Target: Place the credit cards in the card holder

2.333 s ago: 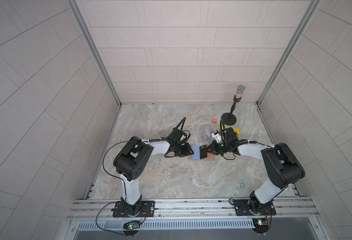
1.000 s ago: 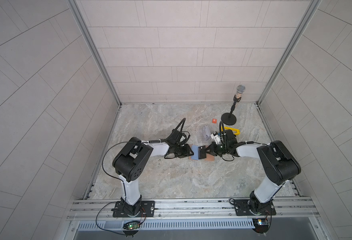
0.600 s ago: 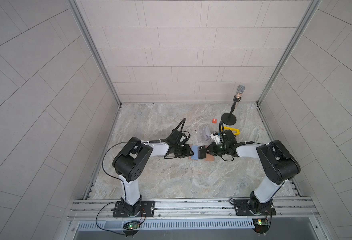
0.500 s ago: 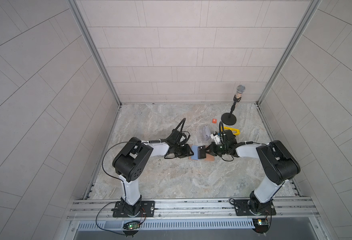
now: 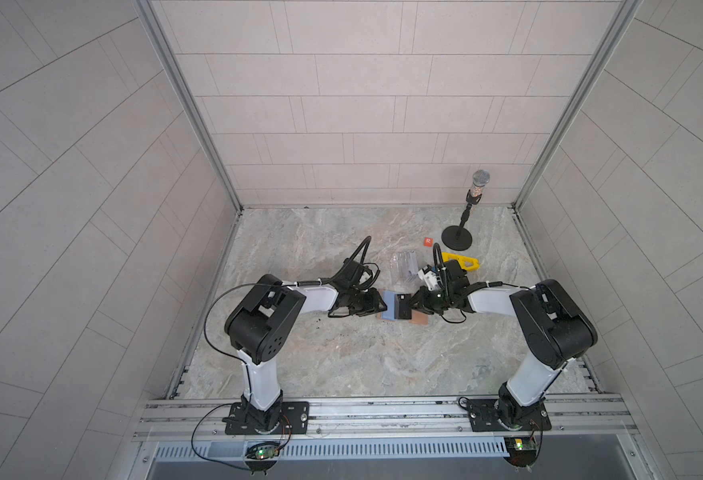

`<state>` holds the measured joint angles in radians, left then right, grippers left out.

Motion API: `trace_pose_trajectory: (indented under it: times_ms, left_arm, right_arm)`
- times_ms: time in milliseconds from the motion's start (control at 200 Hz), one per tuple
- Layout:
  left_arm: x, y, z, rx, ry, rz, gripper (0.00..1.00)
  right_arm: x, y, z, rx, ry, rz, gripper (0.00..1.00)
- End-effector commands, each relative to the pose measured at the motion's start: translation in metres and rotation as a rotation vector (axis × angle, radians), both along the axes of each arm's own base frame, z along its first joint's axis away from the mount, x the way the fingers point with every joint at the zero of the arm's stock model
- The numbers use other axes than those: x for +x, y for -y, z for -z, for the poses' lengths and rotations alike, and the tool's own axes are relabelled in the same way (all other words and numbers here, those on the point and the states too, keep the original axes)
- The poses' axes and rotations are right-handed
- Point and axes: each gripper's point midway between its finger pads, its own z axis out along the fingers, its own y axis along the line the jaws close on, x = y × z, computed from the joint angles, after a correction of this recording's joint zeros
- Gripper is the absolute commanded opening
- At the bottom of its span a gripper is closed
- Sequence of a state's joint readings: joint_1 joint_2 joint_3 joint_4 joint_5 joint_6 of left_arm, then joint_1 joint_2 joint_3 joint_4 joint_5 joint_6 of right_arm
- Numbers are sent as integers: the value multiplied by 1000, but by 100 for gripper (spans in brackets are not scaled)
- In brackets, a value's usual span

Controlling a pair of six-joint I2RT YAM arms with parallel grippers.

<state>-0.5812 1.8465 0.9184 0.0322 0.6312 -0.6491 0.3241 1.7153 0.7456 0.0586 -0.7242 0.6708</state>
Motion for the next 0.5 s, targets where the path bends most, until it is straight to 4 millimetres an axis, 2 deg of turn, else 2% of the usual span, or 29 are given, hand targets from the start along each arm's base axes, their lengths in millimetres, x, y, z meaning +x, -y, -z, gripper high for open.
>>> trace_pose_trajectory:
  times_ms: [0,205,495]
  left_arm:
    - [-33,-27,40,150,-128,0,36]
    - [-33,-26,38,146,-128,2,37]
    - [-40,-21,31,116,-138,12,37]
  right_arm:
    - [-22,10,16,-97,-82,-8,24]
    - [-21,11,6,-121,-57,-24,32]
    - [-23,13,-8,-211,-25,-72,52]
